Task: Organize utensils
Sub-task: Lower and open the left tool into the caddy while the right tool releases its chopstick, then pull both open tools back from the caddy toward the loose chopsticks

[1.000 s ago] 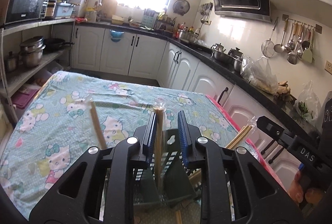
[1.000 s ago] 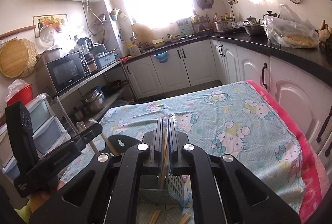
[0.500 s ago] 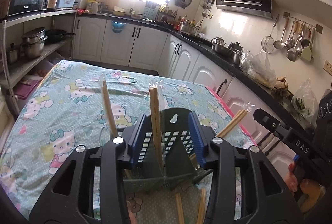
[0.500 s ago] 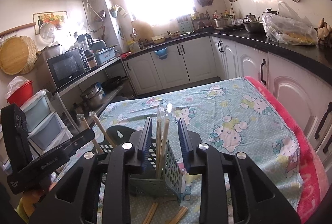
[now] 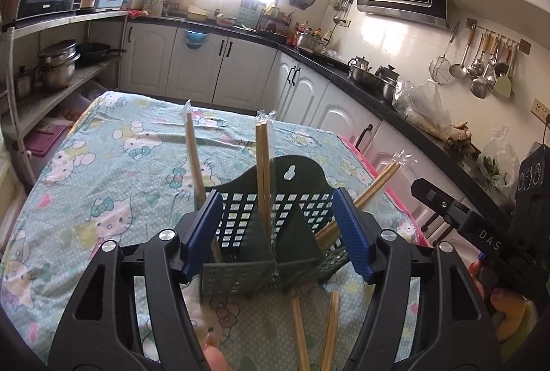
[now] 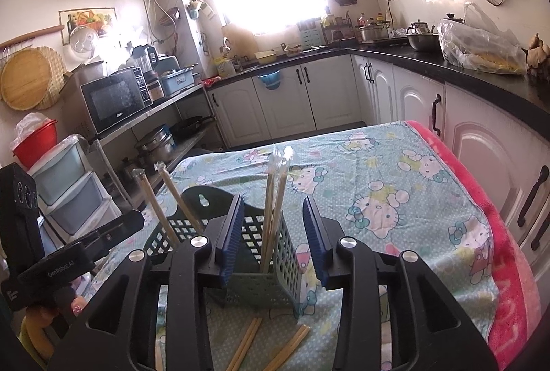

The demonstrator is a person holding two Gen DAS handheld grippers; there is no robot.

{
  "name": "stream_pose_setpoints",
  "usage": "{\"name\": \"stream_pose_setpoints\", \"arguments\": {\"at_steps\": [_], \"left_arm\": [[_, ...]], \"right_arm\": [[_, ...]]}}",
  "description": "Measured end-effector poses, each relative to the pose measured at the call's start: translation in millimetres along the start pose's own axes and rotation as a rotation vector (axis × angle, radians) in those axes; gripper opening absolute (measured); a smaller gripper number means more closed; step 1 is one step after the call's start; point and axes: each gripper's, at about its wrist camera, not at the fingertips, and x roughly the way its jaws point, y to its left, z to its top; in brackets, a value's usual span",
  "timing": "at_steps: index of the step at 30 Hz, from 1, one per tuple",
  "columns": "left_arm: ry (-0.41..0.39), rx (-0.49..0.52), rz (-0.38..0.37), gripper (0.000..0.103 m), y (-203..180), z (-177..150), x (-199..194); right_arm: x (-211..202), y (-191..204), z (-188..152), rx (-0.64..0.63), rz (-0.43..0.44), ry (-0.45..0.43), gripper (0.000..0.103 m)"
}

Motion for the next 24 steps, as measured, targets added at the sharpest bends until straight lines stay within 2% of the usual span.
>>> {"name": "stream_pose_setpoints", "arguments": {"at_steps": [7, 12, 24], "left_arm": [[-0.005, -0.009, 0.017, 0.081, 2.2, -5.0, -7.9], [-0.007, -0.019, 0.020, 0.089, 4.4, -9.0, -13.1], [0.016, -0.043, 0.026, 0.092, 12.1, -21.6, -20.4]], "right_arm": [[-3.7, 4.8, -8.1, -0.007, 0.010, 0.015, 0.039], [-9.9, 6.8, -11.2, -0.013, 0.009, 0.012, 0.042], [-21.6, 8.6, -21.4, -0.022, 0.011, 0.016, 0.046]]}}
